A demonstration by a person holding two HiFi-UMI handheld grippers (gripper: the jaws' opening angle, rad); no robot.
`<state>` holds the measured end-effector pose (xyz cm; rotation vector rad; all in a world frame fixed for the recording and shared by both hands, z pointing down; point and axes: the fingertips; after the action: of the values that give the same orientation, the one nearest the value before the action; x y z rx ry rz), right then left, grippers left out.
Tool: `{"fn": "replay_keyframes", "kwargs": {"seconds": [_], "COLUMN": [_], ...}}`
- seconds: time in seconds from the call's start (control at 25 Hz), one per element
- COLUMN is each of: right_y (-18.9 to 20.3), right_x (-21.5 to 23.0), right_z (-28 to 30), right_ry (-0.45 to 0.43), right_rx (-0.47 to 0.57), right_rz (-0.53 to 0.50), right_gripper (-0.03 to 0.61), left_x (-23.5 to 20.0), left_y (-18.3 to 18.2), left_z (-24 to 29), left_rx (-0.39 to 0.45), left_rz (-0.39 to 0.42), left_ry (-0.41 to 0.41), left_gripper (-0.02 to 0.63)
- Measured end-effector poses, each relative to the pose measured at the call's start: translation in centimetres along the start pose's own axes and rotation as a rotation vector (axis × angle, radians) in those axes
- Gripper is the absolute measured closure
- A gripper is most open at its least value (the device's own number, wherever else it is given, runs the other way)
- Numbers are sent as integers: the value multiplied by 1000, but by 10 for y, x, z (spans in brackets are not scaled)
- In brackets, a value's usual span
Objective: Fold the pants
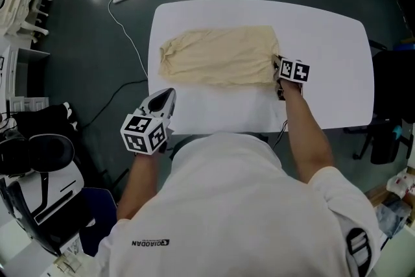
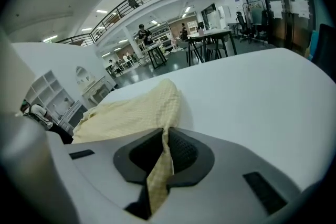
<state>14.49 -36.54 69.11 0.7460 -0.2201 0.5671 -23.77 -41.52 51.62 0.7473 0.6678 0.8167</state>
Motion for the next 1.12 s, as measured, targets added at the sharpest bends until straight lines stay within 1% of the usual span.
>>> {"fn": "replay_keyframes", "kwargs": {"seconds": [0.12,0.28,0.52,0.8,1.12], "right_y": [-16,-34,-57,-70,-66], "right_x": [-19,-57,-121,-203,-284], "right_z": [-18,-43,-78,-99,-89], "right_ry": [-20,-49,-141,-252,-293], "right_rx": [50,103,180,213,204], "right_rz": [-33,-96,-134,-165,-210], "right_gripper": [529,529,529,531,531], "left_x": [-7,-12,-15,-27,-45], "left_y": [-2,-2,-5,-3,1], "left_z": [-3,-9,-19,-33,-57], "left_rx": [16,40,74,105,139], "left_rz": [-4,-11,-17,-30,-58], "left_ry": [5,17,30,37,27], "left_gripper": [591,591,591,591,591]}}
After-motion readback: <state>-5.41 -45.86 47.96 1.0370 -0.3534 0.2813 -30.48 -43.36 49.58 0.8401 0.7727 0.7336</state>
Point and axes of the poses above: the fingertips, and each gripper's own axes: z forward along the fingers, x to its right, y out of its underside, and after that the axes turned 5 degrees about z, right-handed
